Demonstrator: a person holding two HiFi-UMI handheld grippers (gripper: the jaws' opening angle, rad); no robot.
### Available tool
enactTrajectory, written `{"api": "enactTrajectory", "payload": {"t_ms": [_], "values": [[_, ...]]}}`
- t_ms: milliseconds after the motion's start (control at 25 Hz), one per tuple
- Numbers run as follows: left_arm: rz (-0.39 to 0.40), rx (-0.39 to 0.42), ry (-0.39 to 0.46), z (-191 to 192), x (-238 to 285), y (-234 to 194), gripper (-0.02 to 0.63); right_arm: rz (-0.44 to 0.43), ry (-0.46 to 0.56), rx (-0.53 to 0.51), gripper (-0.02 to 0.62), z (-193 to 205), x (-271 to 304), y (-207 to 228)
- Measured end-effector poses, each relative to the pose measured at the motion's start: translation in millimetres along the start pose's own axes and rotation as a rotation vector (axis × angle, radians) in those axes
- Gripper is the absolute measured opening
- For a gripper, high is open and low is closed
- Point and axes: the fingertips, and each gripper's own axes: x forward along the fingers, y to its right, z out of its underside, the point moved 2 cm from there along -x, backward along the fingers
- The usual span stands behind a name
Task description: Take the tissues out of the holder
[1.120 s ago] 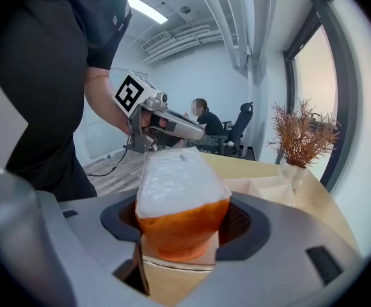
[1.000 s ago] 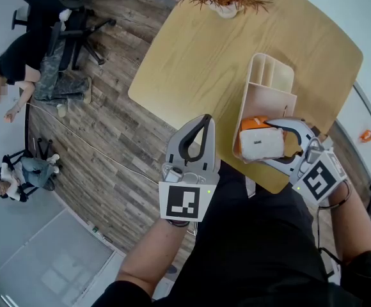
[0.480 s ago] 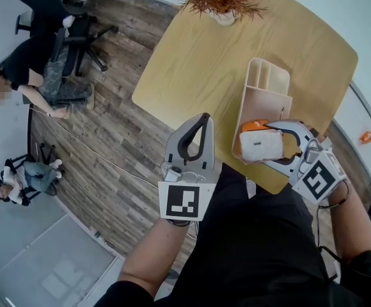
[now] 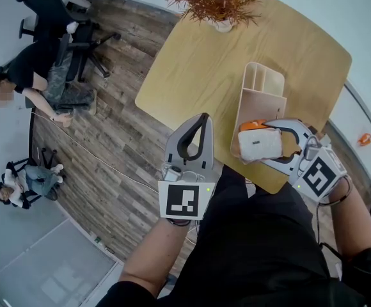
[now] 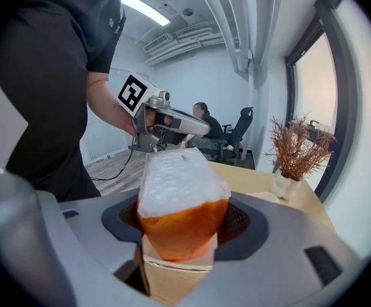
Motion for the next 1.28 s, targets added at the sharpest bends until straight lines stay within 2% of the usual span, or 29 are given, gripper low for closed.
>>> {"api": "enactTrajectory", "payload": {"t_ms": [560, 840, 1280], "values": [[-0.015, 0.041, 0.076, -43, -15, -7, 0.005, 0.044, 0.037, 0.0, 0.285, -37, -24, 0], [-0.018, 0.074, 0.077, -52, -23, -8, 0.005, 0.067, 0.069, -0.001, 0.285, -60, -39, 4], [-0.064, 0.109, 0.152, -98, -35, -13, 0.005, 0.102, 0.08, -0.05, 0.285, -86, -63, 6]]}}
